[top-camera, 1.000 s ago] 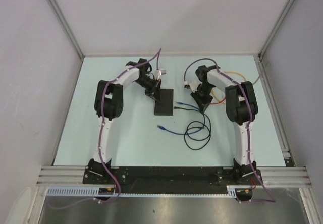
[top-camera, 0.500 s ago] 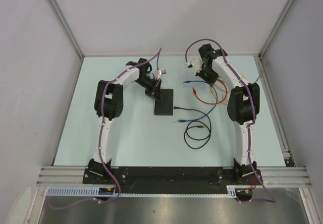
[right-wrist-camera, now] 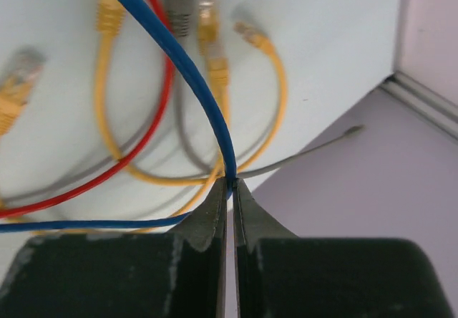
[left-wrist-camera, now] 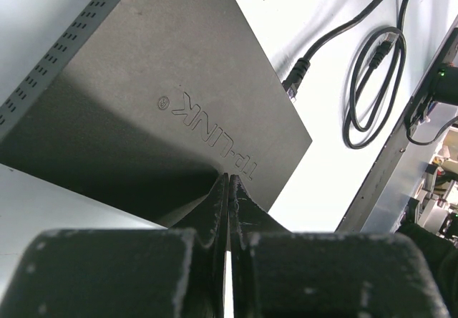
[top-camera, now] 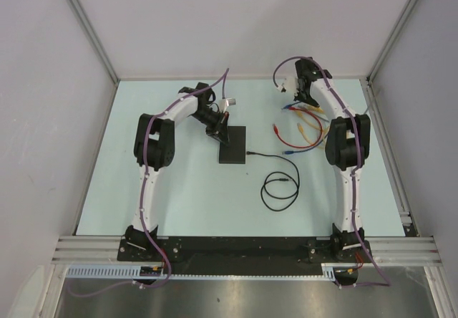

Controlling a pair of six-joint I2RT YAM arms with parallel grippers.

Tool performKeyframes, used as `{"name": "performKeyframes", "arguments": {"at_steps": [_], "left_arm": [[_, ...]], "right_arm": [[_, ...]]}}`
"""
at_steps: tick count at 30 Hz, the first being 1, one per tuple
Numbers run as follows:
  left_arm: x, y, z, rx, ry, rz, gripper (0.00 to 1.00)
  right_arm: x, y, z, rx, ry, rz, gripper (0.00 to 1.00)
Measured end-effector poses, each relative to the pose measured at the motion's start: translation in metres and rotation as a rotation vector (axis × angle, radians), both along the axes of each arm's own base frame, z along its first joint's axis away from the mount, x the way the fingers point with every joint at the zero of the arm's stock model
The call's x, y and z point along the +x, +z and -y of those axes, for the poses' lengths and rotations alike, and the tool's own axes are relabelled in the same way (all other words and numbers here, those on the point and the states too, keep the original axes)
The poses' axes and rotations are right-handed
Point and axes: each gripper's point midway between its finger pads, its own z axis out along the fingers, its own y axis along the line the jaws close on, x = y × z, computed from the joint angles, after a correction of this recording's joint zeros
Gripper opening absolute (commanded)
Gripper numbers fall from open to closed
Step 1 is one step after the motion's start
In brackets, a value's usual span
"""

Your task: Pull the plug from the switch port

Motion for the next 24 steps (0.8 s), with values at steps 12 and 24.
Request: {"name": "performKeyframes", "arguments": {"at_steps": [12,24], "left_arm": [[0.000,0.000,0.000,-0.001,-0.001,0.002,0.02],[-0.010,0.052,-0.013,-0.034,-0.046,0.177,0.00]], "right_arm": [[0.047,0.022,-0.022,0.074,-0.038,0.190,0.65],[-0.051,-0.001,-0.160,0.801,0.030,-0.254,0.52]]}}
